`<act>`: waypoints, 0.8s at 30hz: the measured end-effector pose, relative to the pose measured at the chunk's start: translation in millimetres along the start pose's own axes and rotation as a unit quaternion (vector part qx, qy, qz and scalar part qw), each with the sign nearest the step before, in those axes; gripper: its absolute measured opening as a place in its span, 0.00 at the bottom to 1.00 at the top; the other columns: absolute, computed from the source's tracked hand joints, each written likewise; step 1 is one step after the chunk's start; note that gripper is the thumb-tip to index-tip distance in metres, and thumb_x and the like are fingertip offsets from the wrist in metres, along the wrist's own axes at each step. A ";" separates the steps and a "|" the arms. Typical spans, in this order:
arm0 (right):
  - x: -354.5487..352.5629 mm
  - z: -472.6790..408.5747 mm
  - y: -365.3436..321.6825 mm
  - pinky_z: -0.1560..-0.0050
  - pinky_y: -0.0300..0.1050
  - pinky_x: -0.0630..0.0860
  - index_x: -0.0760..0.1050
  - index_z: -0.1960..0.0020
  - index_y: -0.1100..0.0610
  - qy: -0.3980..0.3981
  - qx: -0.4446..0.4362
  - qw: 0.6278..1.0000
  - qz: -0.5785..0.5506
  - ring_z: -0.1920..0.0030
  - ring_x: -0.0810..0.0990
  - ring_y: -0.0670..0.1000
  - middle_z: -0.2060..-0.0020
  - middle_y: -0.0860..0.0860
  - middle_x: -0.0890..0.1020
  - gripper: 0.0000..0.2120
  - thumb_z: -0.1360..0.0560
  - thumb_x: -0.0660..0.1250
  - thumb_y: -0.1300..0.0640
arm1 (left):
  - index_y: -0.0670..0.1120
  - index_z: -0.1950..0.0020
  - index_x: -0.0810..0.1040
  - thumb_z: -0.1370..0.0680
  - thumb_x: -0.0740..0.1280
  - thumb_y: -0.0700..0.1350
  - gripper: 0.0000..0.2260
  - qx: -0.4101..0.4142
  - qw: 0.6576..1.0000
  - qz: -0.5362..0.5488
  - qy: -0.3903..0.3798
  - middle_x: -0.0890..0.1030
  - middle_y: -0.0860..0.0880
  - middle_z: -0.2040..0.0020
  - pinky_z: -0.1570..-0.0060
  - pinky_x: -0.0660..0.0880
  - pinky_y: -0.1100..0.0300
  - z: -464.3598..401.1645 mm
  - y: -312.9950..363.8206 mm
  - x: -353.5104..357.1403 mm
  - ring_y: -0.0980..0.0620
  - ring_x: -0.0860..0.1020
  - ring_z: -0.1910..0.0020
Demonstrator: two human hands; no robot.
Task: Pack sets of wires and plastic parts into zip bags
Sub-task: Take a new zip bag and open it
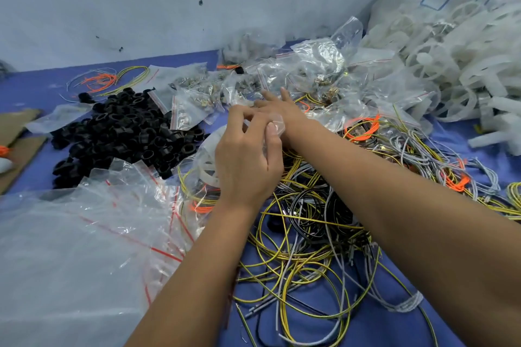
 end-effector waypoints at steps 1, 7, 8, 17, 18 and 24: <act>-0.5 -1.8 -2.1 0.20 0.66 0.40 0.53 0.18 0.50 0.016 -0.006 1.000 -0.003 0.17 0.45 0.56 0.19 0.52 0.60 0.30 0.16 0.57 0.46 | 0.42 0.46 0.81 0.18 0.58 0.46 0.14 -0.011 1.000 0.001 0.003 0.76 0.43 0.48 0.60 0.73 0.49 0.2 0.0 -0.5 0.46 0.75 0.57; -3.4 -2.9 -9.4 0.20 0.65 0.42 0.47 0.17 0.49 0.009 -0.003 1.000 0.024 0.21 0.62 0.57 0.22 0.57 0.63 0.33 0.17 0.57 0.43 | 0.43 0.39 0.81 0.17 0.54 0.49 0.18 -0.036 0.999 -0.017 0.014 0.80 0.44 0.47 0.60 0.75 0.48 -1.1 -1.7 -3.2 0.42 0.78 0.56; -5.6 -0.6 -9.7 0.20 0.63 0.46 0.50 0.17 0.49 0.019 -0.001 1.000 0.015 0.22 0.65 0.58 0.23 0.59 0.64 0.33 0.17 0.58 0.44 | 0.43 0.39 0.81 0.17 0.55 0.49 0.18 -0.037 0.999 -0.019 0.019 0.81 0.44 0.48 0.61 0.75 0.48 -1.3 -2.3 -4.4 0.42 0.79 0.56; -15.1 16.4 -6.0 0.32 0.59 0.59 0.67 0.63 0.51 0.073 0.113 0.991 0.014 0.45 0.80 0.55 0.68 0.46 0.70 0.15 0.19 0.58 0.49 | 0.45 0.40 0.83 0.15 0.53 0.52 0.21 -0.030 0.993 -0.090 0.072 0.84 0.48 0.61 0.65 0.61 0.58 -2.8 -9.4 -15.0 0.44 0.80 0.64; -18.5 16.6 -5.0 0.32 0.59 0.60 0.67 0.63 0.51 0.095 0.128 0.987 0.012 0.45 0.80 0.56 0.68 0.47 0.69 0.14 0.19 0.59 0.51 | 0.45 0.39 0.83 0.15 0.52 0.54 0.22 -0.028 0.993 -0.093 0.070 0.84 0.48 0.60 0.65 0.61 0.58 -2.8 -8.8 -14.9 0.44 0.80 0.63; -40.9 36.7 28.2 0.36 0.57 0.67 0.82 0.43 0.48 0.280 0.222 0.925 -0.127 0.40 0.76 0.60 0.49 0.54 0.82 0.10 0.20 0.63 0.52 | 0.46 0.39 0.83 0.17 0.56 0.53 0.20 -0.048 0.991 -0.120 0.041 0.83 0.48 0.60 0.66 0.67 0.56 -4.6 -6.1 -12.7 0.44 0.80 0.63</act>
Point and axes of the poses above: each hand's wrist, its own z-axis away from the middle knuckle, its own x-axis out of the palm, y = z × x, the point moved 2 cm from there along -z, towards the middle knuckle
